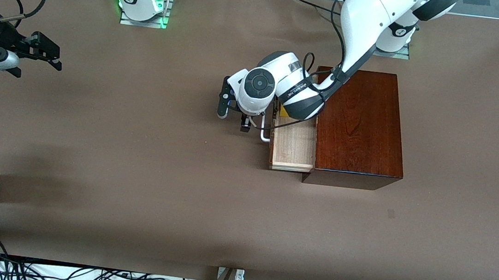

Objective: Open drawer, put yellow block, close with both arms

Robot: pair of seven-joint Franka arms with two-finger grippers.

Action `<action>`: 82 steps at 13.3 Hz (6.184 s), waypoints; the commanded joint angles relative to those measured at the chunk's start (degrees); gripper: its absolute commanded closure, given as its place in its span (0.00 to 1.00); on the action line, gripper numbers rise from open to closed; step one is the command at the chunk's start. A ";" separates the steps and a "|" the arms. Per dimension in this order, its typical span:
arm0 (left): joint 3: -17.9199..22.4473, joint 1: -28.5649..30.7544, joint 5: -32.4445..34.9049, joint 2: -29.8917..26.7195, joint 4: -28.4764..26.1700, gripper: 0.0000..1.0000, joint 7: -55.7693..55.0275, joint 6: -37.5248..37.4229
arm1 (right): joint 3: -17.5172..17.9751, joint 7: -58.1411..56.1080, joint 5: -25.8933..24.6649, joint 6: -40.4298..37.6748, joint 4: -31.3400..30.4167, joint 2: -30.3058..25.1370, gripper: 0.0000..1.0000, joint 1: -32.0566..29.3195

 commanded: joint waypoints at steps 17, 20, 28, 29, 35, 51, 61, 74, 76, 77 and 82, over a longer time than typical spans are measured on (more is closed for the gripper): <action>0.80 5.72 8.85 -5.38 -2.90 0.00 -1.39 -20.93 | 0.85 0.77 -2.11 -3.27 4.21 2.96 0.00 -1.71; 0.80 6.60 8.85 -5.64 -3.07 0.00 -1.39 -21.81 | 0.32 0.77 -2.11 -2.39 4.30 3.05 0.00 -1.89; 0.80 7.57 8.94 -7.05 -6.06 0.00 -1.39 -22.16 | 0.50 0.68 -2.11 -1.77 4.30 3.05 0.00 -1.71; 0.80 7.57 8.85 -7.05 -6.15 0.00 -1.39 -22.16 | 0.50 0.68 -2.11 -1.77 4.30 3.05 0.00 -1.71; 0.27 7.13 6.83 -7.22 -1.24 0.00 -5.41 -19.26 | 0.50 0.68 -2.11 -1.77 4.30 3.05 0.00 -1.71; 0.53 29.97 9.56 -17.16 14.93 0.00 -11.24 -20.84 | 0.67 0.68 -2.11 -1.77 4.30 3.05 0.00 -1.54; 1.76 31.83 9.47 -17.25 18.99 0.00 -21.67 -30.50 | 0.67 0.68 -2.11 -1.86 4.30 3.05 0.00 -1.54; 21.62 25.25 -4.42 -45.70 -19.13 0.00 -46.29 -14.01 | 0.67 0.77 -2.11 -1.86 4.30 3.05 0.00 -1.54; 21.63 24.71 -1.37 -49.39 -24.93 0.00 -46.48 -9.27 | 0.67 0.77 -2.11 -1.78 4.30 3.05 0.00 -1.54; 22.15 23.84 -0.39 -49.59 -25.39 0.00 -46.31 -8.63 | 0.67 0.77 -2.11 -1.77 4.30 3.05 0.00 -1.54; 23.38 24.09 -0.99 -48.01 -24.87 0.00 -46.04 -8.89 | 0.67 0.77 -2.11 -1.77 4.30 3.05 0.00 -1.54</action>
